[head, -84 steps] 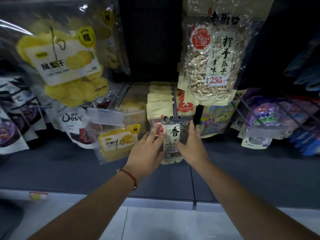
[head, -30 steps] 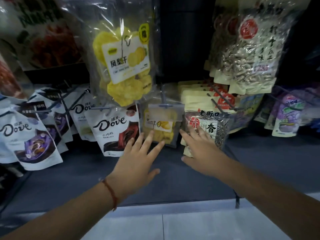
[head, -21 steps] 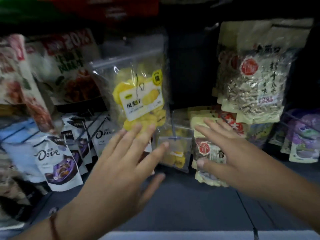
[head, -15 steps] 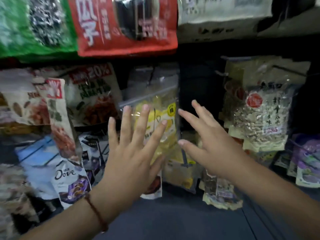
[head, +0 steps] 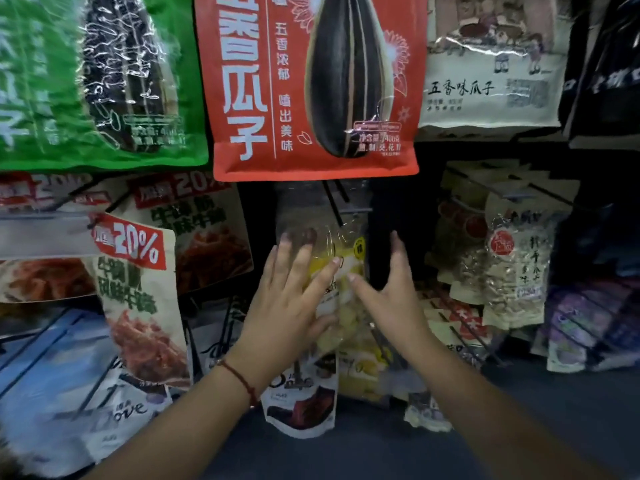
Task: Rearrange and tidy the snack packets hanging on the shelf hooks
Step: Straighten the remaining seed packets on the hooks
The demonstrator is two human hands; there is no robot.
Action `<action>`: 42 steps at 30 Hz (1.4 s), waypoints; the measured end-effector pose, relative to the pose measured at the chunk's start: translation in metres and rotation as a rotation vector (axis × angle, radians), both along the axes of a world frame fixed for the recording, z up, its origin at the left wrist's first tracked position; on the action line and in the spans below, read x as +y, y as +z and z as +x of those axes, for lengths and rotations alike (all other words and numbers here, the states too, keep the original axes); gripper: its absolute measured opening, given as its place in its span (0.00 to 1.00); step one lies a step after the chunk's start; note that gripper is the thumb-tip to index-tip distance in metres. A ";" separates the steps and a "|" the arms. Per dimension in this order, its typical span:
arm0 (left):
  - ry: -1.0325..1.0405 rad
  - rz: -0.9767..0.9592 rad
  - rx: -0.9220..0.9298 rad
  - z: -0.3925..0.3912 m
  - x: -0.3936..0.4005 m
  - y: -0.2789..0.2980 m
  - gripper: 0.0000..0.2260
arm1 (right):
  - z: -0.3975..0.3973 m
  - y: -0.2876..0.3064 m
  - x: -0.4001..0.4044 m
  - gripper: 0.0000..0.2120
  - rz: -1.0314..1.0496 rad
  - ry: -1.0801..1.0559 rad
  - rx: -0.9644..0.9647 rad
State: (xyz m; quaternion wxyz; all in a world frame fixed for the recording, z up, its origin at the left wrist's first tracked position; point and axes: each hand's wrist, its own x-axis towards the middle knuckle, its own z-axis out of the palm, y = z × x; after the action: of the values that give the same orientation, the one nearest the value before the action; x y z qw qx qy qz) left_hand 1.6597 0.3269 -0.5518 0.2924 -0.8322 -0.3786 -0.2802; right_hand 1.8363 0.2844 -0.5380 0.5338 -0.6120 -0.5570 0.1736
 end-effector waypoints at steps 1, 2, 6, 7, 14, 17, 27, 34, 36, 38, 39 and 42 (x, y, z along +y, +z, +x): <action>-0.028 -0.009 -0.005 0.001 0.003 0.001 0.38 | -0.001 0.003 0.007 0.46 -0.061 0.018 0.110; -0.054 -0.027 -0.010 0.002 0.004 0.003 0.36 | 0.000 0.004 0.014 0.47 -0.135 0.034 0.189; -0.150 -0.098 -0.125 0.008 -0.001 0.005 0.30 | 0.011 0.005 0.039 0.52 -0.332 0.058 0.325; -0.188 -0.098 -0.163 0.007 -0.003 0.005 0.30 | 0.016 0.005 0.041 0.53 -0.342 0.092 0.377; -0.148 -0.659 -0.978 0.014 -0.033 -0.007 0.47 | 0.025 0.011 0.034 0.43 -0.302 0.246 0.399; -0.215 -0.867 -1.177 0.024 -0.020 -0.009 0.38 | 0.021 0.015 0.033 0.50 -0.334 0.300 0.408; -0.213 -0.979 -1.415 0.040 0.028 -0.001 0.10 | 0.034 -0.006 0.059 0.44 -0.299 0.270 0.368; -0.328 -0.919 -1.641 0.041 0.027 -0.008 0.10 | 0.036 -0.033 0.049 0.23 -0.108 0.156 0.185; -0.326 -0.899 -1.665 0.047 0.027 -0.007 0.07 | 0.039 -0.034 0.058 0.42 -0.114 0.087 0.110; -0.320 -0.860 -1.687 0.052 0.028 -0.007 0.04 | 0.043 -0.028 0.064 0.51 -0.217 0.088 0.148; -0.312 -0.843 -1.703 0.053 0.027 -0.006 0.03 | 0.047 -0.027 0.068 0.53 -0.270 0.162 0.209; -0.298 -0.829 -1.707 0.053 0.022 -0.005 0.09 | 0.054 -0.029 0.071 0.54 -0.364 0.461 0.500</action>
State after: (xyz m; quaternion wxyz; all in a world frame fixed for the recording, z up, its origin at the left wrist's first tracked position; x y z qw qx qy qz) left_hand 1.7131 0.3493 -0.5570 -0.4381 -0.4243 -0.4234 -0.6700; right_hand 1.8904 0.3559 -0.5668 0.4829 -0.4942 -0.4927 0.5290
